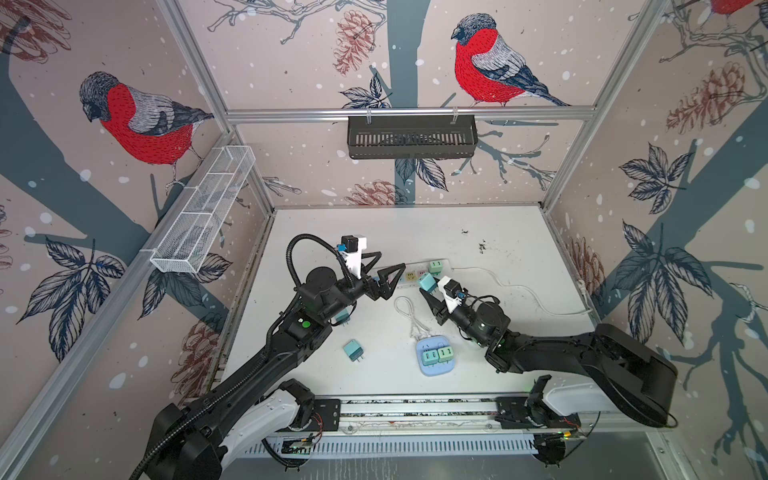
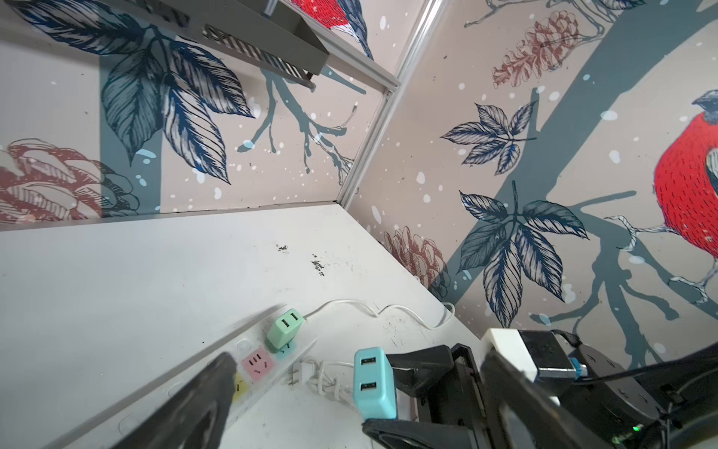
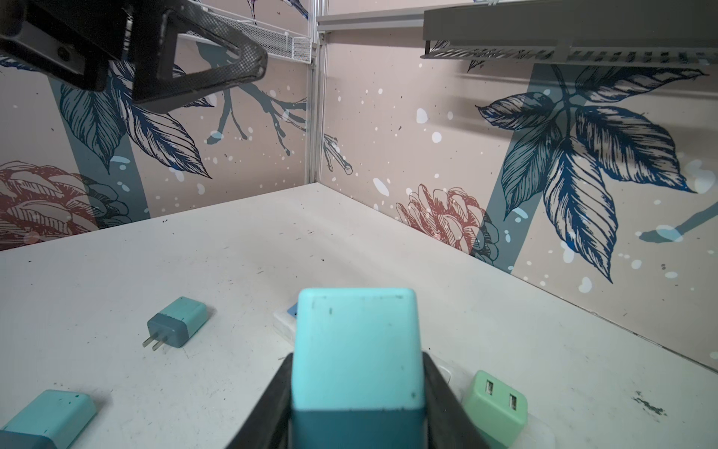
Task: Insert the plug
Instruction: 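Grasp the teal adapter with the left gripper from the right gripper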
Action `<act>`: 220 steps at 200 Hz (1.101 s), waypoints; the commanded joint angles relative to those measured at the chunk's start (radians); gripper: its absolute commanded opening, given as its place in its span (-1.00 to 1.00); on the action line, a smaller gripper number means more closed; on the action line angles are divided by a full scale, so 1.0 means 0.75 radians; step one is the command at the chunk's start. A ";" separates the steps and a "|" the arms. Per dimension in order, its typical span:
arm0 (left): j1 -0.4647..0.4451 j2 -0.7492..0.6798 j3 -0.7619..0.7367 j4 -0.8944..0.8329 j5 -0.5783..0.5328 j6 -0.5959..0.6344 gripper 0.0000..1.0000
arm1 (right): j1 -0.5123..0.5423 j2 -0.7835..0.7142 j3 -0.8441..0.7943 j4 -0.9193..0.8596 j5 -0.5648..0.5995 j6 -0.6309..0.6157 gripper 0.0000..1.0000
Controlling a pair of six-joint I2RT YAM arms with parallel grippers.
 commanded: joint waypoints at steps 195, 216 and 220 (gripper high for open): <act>-0.270 0.274 0.243 -0.356 0.169 0.144 0.91 | 0.046 -0.032 -0.161 0.361 0.024 -0.112 -0.81; -0.270 0.292 0.244 -0.351 0.184 0.134 0.87 | 0.051 -0.042 -0.173 0.375 0.030 -0.115 -0.81; -0.270 0.298 0.245 -0.351 0.190 0.131 0.87 | 0.051 -0.044 -0.176 0.380 0.030 -0.115 -0.81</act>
